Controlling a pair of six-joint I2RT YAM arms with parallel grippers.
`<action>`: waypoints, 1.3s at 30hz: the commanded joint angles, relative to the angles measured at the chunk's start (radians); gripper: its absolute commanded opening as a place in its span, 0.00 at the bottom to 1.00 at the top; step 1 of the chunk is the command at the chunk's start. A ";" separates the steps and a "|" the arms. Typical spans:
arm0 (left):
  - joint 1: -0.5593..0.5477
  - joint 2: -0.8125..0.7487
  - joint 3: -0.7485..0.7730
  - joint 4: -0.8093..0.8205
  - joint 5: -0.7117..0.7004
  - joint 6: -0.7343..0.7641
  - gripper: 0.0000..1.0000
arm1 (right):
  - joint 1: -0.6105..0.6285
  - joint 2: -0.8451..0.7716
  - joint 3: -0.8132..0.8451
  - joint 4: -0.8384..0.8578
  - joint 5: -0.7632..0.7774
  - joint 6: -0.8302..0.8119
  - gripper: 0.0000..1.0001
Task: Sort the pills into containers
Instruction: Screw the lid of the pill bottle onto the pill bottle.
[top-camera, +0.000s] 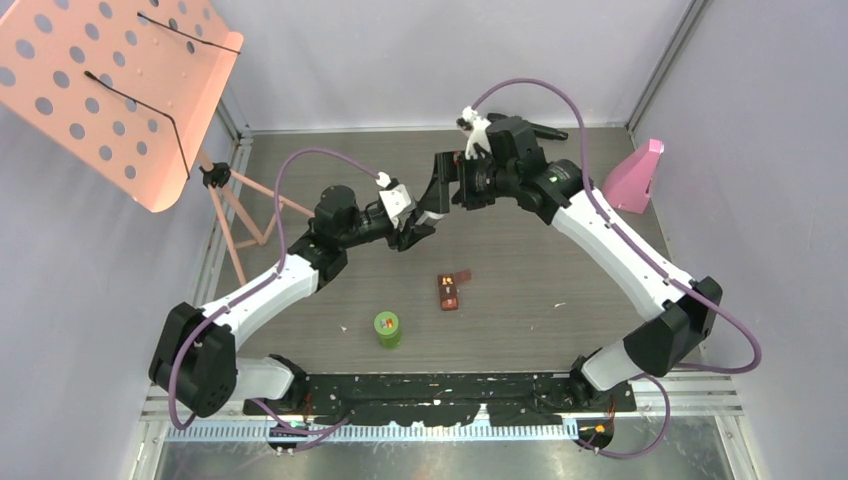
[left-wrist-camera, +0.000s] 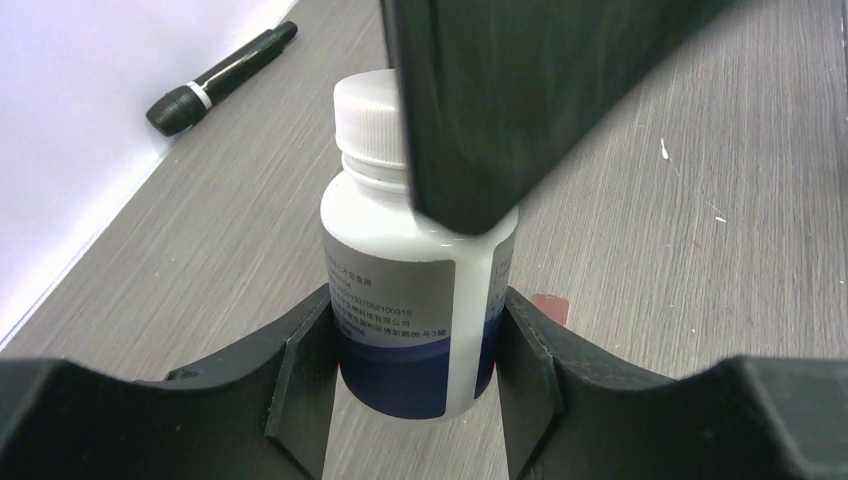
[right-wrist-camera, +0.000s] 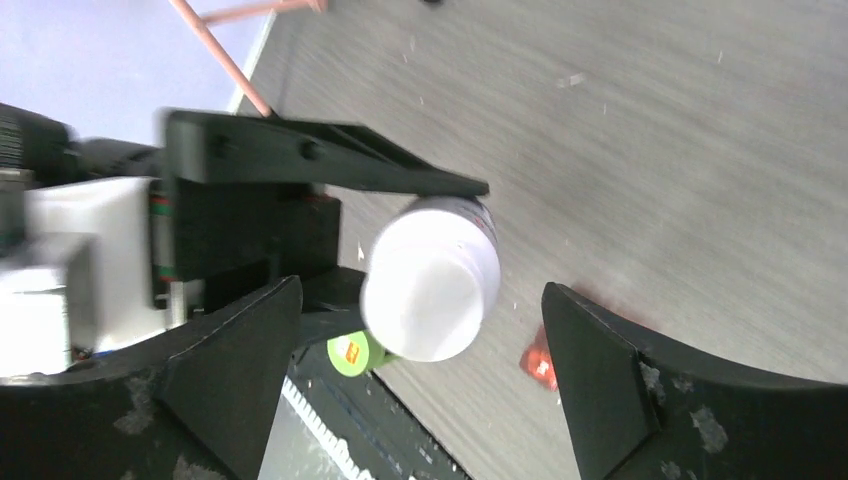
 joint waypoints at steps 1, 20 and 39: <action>-0.002 0.010 -0.018 0.091 0.032 -0.007 0.00 | -0.053 -0.100 0.074 0.154 -0.105 -0.099 0.99; -0.003 -0.048 0.083 -0.203 0.291 0.044 0.00 | -0.067 0.011 0.148 -0.314 -0.494 -1.029 0.93; -0.003 -0.019 0.110 -0.168 0.248 0.057 0.00 | -0.057 0.092 0.187 -0.273 -0.458 -0.885 0.53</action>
